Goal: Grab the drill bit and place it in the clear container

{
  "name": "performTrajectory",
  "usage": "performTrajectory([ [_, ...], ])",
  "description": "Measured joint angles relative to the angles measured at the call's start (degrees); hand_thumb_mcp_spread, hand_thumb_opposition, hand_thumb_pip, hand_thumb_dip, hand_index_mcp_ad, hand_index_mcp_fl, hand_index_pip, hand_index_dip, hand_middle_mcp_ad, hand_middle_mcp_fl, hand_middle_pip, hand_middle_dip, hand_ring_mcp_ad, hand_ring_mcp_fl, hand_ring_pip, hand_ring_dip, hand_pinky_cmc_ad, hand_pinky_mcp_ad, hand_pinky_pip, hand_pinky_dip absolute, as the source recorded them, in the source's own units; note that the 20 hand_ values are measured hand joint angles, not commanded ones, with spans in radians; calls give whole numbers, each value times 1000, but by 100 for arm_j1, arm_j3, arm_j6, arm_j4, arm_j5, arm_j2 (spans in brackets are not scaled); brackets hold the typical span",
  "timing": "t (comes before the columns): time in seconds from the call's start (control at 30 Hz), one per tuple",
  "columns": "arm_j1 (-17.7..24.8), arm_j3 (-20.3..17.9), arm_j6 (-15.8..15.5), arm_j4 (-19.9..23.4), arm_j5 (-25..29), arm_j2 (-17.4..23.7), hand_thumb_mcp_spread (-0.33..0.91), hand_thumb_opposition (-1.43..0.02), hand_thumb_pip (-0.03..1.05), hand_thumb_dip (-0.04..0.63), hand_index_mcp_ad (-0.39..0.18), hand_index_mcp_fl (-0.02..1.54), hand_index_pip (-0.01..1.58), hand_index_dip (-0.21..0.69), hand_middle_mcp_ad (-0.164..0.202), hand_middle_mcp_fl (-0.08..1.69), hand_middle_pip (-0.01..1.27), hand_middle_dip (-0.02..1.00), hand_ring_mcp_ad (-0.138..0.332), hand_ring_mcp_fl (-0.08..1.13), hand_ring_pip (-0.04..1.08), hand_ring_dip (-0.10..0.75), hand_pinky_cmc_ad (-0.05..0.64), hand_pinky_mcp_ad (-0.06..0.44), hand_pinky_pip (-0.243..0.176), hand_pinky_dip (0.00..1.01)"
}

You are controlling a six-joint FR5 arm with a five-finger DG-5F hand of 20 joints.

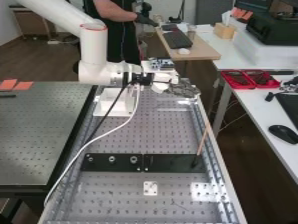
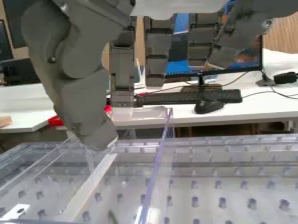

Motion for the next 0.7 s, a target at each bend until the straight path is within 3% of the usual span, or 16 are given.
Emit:
performTrajectory([
  [0.37, -298, -298, 18, 69, -56, 672, 393, -822, 686, 283, -91, 38, 1112, 154, 10, 220, 108, 253, 182, 14, 89, 44, 307, 140, -63, 309],
  [0.7, -649, -756, 7, 321, 49, 1430, 394, -808, 682, 283, -89, 58, 1073, 154, 12, 220, 105, 253, 182, 7, 91, 44, 305, 134, -63, 323],
])
